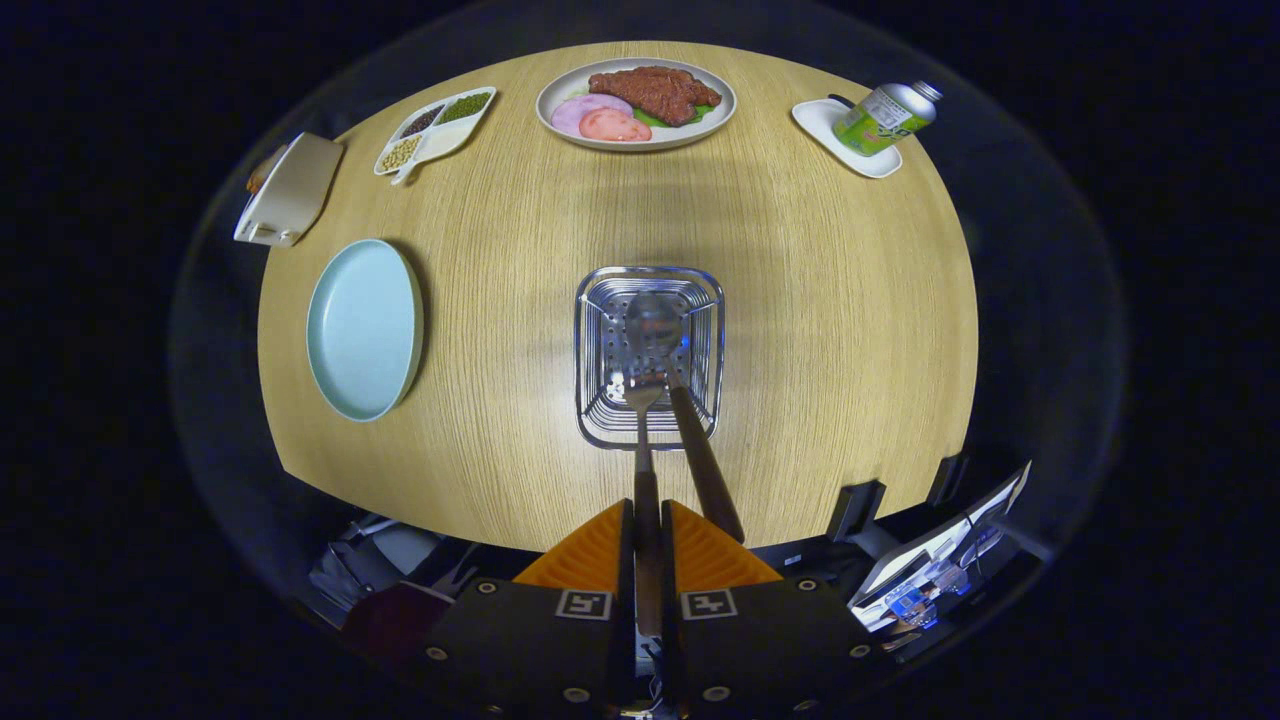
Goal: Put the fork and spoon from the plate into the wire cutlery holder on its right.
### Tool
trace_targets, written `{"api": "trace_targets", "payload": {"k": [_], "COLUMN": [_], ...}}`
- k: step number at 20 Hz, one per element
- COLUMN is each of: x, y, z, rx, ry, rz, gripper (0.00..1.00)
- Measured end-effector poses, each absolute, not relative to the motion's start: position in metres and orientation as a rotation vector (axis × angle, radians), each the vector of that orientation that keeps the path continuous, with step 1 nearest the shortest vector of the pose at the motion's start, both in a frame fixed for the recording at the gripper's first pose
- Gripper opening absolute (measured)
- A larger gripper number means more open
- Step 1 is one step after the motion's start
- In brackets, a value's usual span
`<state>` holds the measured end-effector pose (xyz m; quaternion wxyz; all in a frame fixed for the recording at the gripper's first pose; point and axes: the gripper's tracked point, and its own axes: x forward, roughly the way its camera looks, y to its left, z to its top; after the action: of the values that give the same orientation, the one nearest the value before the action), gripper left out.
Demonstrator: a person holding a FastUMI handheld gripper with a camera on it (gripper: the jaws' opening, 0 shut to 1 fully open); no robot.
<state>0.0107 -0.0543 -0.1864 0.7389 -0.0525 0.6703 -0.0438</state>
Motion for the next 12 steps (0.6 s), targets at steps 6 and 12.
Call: {"api": "trace_targets", "payload": {"k": [6, 12], "x": [0.023, 0.042], "y": [-0.049, -0.045], "z": [-0.169, -0.134], "rx": [-0.095, -0.11], "ry": [1.401, 1.255], "rz": [-0.096, -0.086], "gripper": [0.43, 0.98]}}
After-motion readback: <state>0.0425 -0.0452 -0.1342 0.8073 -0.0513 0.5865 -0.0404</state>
